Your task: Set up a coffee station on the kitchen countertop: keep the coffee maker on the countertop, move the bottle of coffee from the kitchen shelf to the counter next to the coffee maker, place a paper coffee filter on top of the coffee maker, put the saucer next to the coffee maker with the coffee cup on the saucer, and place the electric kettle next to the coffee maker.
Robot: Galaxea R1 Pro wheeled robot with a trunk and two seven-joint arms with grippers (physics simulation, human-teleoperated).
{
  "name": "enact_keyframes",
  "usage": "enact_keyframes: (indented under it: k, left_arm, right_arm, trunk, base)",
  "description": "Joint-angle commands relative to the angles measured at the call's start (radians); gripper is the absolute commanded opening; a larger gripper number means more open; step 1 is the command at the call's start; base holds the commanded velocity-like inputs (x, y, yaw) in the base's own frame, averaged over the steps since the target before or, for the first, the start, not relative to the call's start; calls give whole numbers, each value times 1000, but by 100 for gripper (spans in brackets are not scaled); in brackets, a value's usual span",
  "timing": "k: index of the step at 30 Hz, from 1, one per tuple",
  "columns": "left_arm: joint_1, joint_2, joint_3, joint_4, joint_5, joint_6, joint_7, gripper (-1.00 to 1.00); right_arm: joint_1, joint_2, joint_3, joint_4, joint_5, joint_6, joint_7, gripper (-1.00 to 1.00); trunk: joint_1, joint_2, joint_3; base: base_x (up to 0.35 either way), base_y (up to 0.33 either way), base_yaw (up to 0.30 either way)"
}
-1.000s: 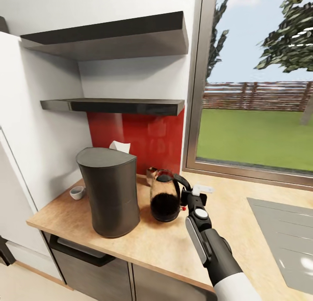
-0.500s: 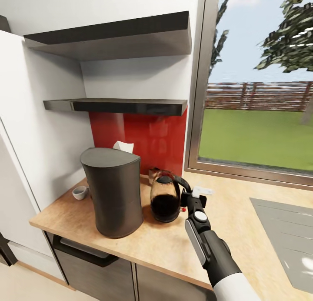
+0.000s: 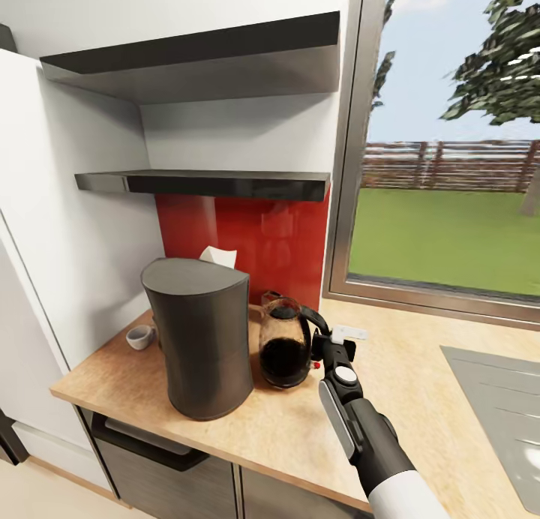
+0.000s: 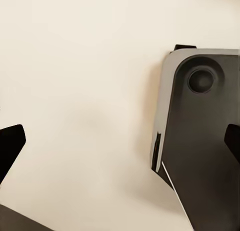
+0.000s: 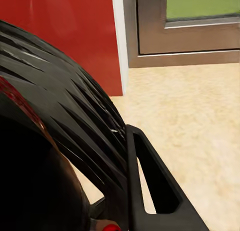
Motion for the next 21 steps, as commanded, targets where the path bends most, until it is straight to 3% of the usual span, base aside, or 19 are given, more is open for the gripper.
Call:
enact_keyframes:
  k: [1,2,3,21]
  left_arm:
    - [1,0,6,-1,-10,-2,2,100]
    - [1,0,6,-1,-10,-2,2,100]
    - [1,1,6,-1,-10,-2,2,100]
    - [0,1,6,-1,-10,-2,2,100]
  right_arm:
    - [0,0,3,-2,-4,3,-8,-100]
    - [0,0,2,-1,-4,3,-8,-100]
    - [0,0,2,-1,-4,-8,-8,100]
    - [0,0,2,27,-4,-42,-8,100]
  trunk:
    - [0,-1,0]
    - [0,-1,0]
    - [0,-1,0]
    - [0,-1,0]
  base:
    - [5,4,0]
    - [3,3,0]
    - [0,0,0]
    - [0,0,0]
